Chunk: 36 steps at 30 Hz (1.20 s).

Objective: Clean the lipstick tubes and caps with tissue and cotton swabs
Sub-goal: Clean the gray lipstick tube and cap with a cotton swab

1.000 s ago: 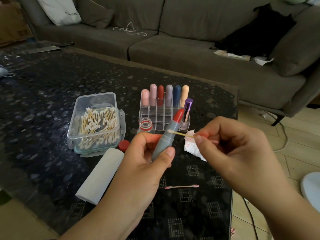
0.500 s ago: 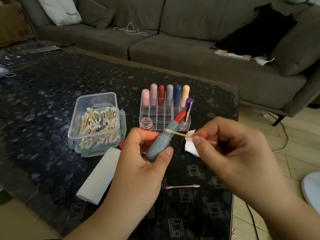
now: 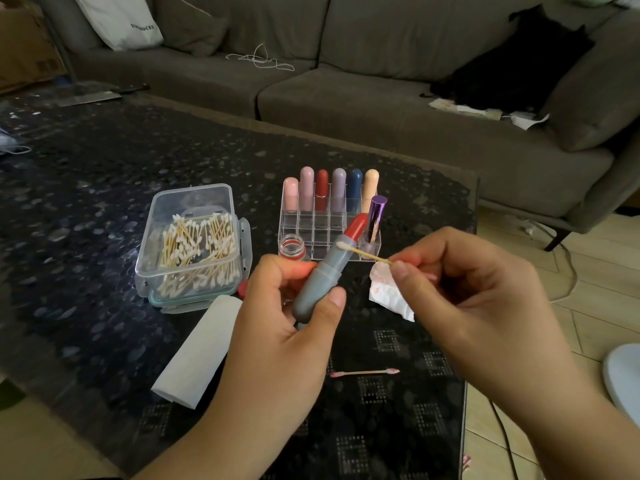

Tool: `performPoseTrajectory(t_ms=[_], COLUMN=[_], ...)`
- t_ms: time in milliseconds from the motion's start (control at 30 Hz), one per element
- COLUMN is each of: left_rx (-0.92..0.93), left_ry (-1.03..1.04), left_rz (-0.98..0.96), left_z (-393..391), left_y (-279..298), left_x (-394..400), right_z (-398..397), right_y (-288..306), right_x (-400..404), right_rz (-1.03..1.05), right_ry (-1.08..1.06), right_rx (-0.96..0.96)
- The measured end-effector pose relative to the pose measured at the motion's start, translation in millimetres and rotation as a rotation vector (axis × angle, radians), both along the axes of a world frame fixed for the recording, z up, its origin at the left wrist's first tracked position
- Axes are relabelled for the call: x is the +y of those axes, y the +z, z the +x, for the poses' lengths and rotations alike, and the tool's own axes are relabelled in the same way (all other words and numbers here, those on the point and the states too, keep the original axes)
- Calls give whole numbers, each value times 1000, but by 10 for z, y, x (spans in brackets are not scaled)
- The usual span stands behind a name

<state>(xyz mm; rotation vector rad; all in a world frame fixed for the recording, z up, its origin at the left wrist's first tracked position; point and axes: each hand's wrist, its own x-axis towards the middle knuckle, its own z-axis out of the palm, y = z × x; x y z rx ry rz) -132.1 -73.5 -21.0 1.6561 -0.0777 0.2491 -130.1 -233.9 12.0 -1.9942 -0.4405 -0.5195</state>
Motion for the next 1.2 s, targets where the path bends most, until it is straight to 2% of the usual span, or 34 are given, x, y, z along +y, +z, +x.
performPoseTrajectory(t_ms=[167, 300, 433, 667, 800, 1000, 1200], left_rx=[67, 71, 81, 54, 24, 72, 175], left_ry=[-80, -96, -105, -125, -142, -222, -211], left_rz=[-132, -133, -156, -97, -161, -187, -498], left_z=[-8, 2, 17, 5, 23, -2, 9], left_y=[31, 22, -1, -11, -19, -24, 43], left_x=[-17, -17, -21, 1, -31, -43, -51], right_z=[-19, 7, -3, 14, -3, 13, -15], right_y=[30, 30, 20, 25, 4, 20, -4], right_x=[12, -26, -18, -20, 11, -16, 24], right_rz=[4, 69, 1, 30, -27, 75, -22], right_ry=[50, 9, 42, -17, 38, -2, 52], right_rx=[-14, -20, 8, -18, 17, 22, 56])
